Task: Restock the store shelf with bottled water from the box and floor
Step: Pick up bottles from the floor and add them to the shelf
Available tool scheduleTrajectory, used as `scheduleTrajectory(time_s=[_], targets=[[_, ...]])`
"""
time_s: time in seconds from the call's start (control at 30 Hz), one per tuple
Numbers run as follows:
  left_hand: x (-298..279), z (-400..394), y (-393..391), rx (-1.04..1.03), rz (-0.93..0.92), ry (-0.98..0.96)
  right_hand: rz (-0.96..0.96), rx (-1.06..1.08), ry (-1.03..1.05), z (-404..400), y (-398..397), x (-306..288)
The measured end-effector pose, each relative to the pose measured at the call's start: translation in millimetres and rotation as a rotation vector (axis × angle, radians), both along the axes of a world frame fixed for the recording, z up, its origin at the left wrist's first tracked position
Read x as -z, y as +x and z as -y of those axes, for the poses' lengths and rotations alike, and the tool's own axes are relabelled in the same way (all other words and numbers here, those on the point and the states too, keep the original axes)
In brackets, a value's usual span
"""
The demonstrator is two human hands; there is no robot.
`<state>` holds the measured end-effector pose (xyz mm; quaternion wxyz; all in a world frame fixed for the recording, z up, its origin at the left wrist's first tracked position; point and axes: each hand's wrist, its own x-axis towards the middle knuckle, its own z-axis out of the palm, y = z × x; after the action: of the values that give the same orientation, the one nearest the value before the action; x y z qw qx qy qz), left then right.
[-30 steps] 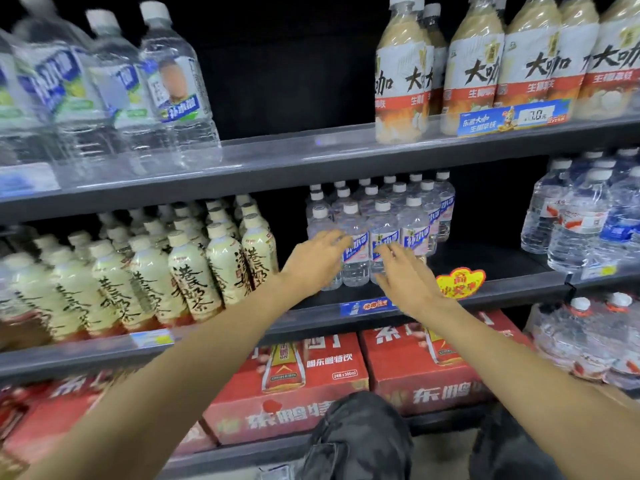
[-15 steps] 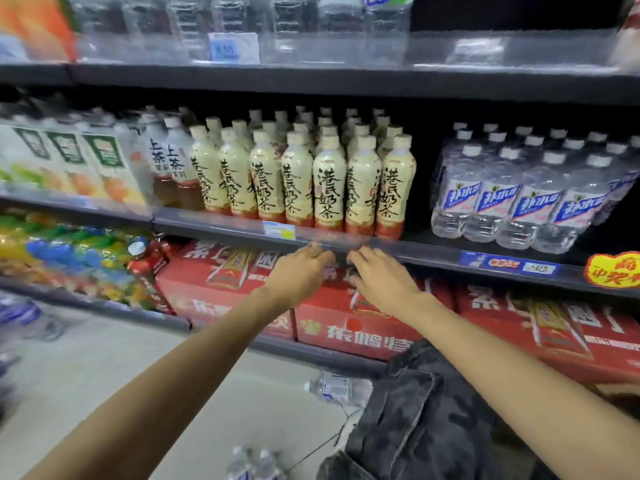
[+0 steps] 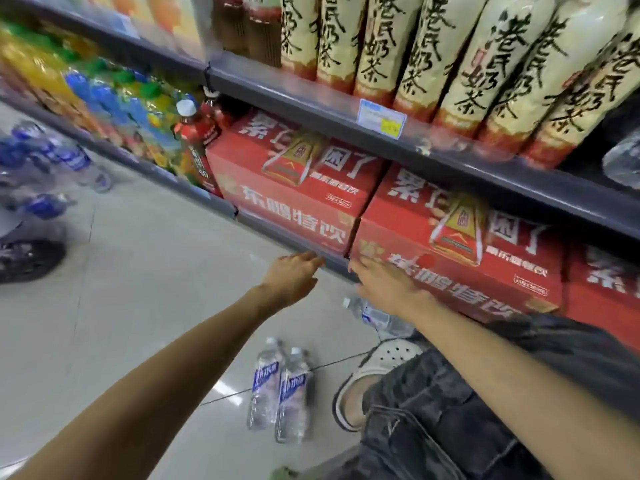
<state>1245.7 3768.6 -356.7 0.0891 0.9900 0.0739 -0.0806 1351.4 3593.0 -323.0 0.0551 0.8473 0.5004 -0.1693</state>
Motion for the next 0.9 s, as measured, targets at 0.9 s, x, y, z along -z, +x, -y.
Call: scheduleTrajectory(time_s=[0.9], targets=[[184.8,32.9,-66.6,-0.365,-0.413,-0.318,-0.177,-0.029,-0.382,-26.4,31.4,199.6]])
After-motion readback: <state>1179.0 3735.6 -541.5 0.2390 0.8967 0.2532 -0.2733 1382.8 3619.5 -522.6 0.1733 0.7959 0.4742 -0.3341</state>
